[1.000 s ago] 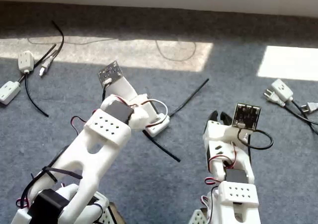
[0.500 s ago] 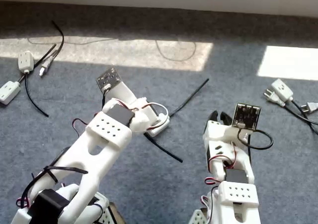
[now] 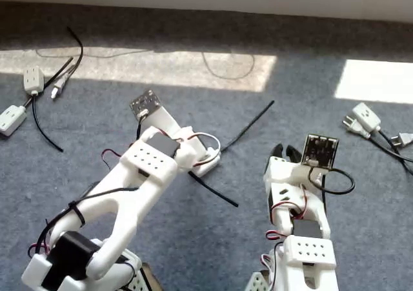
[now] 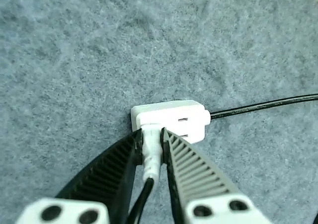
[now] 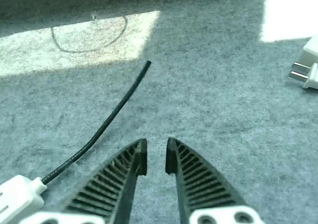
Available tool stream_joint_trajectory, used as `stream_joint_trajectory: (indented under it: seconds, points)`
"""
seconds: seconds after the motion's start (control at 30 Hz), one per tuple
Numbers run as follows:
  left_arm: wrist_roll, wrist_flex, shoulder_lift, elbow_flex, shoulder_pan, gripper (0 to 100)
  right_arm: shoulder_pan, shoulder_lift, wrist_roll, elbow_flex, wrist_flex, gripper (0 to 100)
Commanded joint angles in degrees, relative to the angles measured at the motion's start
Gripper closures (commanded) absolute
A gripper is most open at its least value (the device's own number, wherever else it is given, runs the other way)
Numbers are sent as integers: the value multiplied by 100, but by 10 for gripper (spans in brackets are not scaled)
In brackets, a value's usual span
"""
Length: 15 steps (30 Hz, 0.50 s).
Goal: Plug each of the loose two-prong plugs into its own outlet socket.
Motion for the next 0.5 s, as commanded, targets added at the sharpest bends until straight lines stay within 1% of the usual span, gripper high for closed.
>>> stream_joint_trajectory:
  seconds: [0.0,0.2,0.33,0.47]
  points:
    - [53,79,75,-242,119,993,-40,-75,-35,40,-145,915]
    - [53,316,127,-391,295,993,-40,-75,-35,40,-145,915]
    - [44,299,154,-391,242,993,-40,-75,-35,40,-145,915]
    - [-35,440,646,-664,75,993,-40,-75,-35,40,-145,915]
